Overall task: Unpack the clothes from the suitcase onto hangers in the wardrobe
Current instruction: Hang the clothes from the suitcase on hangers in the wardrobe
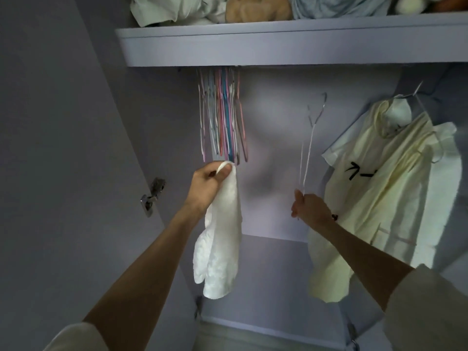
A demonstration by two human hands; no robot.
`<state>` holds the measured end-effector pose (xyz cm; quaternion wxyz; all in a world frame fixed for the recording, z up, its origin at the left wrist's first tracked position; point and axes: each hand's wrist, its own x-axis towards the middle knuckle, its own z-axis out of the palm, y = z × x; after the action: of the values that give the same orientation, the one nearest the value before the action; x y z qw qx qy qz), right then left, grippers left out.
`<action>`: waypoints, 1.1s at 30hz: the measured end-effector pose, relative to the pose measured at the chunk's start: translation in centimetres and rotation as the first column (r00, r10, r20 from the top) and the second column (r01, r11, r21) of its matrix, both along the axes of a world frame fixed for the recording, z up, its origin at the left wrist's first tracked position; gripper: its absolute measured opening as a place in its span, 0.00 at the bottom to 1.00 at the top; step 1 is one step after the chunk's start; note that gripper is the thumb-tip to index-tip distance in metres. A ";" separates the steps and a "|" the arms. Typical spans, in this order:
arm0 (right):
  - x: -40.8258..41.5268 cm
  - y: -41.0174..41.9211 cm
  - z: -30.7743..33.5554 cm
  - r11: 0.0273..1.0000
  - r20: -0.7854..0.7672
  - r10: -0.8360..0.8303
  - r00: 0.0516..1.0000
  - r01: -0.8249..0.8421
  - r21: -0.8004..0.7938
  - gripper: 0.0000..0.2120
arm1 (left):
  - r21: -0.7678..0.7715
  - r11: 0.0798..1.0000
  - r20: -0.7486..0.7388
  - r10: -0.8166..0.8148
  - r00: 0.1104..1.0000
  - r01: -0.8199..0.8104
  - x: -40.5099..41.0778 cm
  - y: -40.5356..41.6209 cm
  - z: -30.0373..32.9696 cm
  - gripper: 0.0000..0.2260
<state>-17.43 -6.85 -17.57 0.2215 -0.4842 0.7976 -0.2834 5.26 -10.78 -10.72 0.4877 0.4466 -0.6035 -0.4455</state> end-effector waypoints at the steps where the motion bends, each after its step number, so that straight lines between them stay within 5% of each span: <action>1: -0.6 1.2 -1.2 1.000 -0.050 -0.002 0.999 0.002 -0.001 0.27 | 0.069 0.997 -0.082 -0.022 0.996 0.028 -0.6 0.3 -0.2 0.06; 5: -1.9 4.1 -4.1 1.000 -0.057 -0.010 0.998 0.012 0.025 0.17 | 0.187 0.957 -0.247 -0.173 0.954 0.222 -2.4 0.9 -1.0 0.13; 11: -3.2 6.2 -6.1 0.997 0.432 -0.026 0.901 0.058 -0.060 0.16 | 0.173 0.937 0.155 -0.331 0.931 0.304 -4.6 2.1 -2.0 0.33; 13: -3.5 6.9 -6.0 0.998 0.523 -0.045 0.851 0.055 -0.003 0.16 | 0.154 0.929 0.177 -0.360 0.916 0.335 -5.3 2.4 -1.8 0.36; 20: -4.5 8.6 -4.6 0.995 0.455 0.021 0.890 -0.064 0.079 0.15 | 0.085 0.954 0.004 -0.289 0.957 0.288 -6.9 1.0 -0.9 0.36; 26: -5.0 8.5 -4.7 0.991 0.378 0.041 0.925 -0.086 0.104 0.16 | 0.139 0.853 -0.511 -0.374 0.774 0.503 -6.9 1.5 1.1 0.19; 29: -4.3 9.3 -4.3 0.986 0.493 0.057 0.868 -0.125 0.107 0.15 | 0.178 0.854 -0.542 -0.330 0.773 0.489 -6.4 1.2 1.7 0.16; 33: -3.2 10.0 -3.4 0.996 0.716 0.079 0.693 -0.089 -0.023 0.12 | 0.213 0.919 -0.418 -0.223 0.881 0.333 -5.6 0.6 -0.1 0.29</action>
<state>-20.65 3.15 -20.99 0.5302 -0.3702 0.6276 -0.4336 -0.33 -10.14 -10.83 0.4592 0.3220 -0.4854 -0.6707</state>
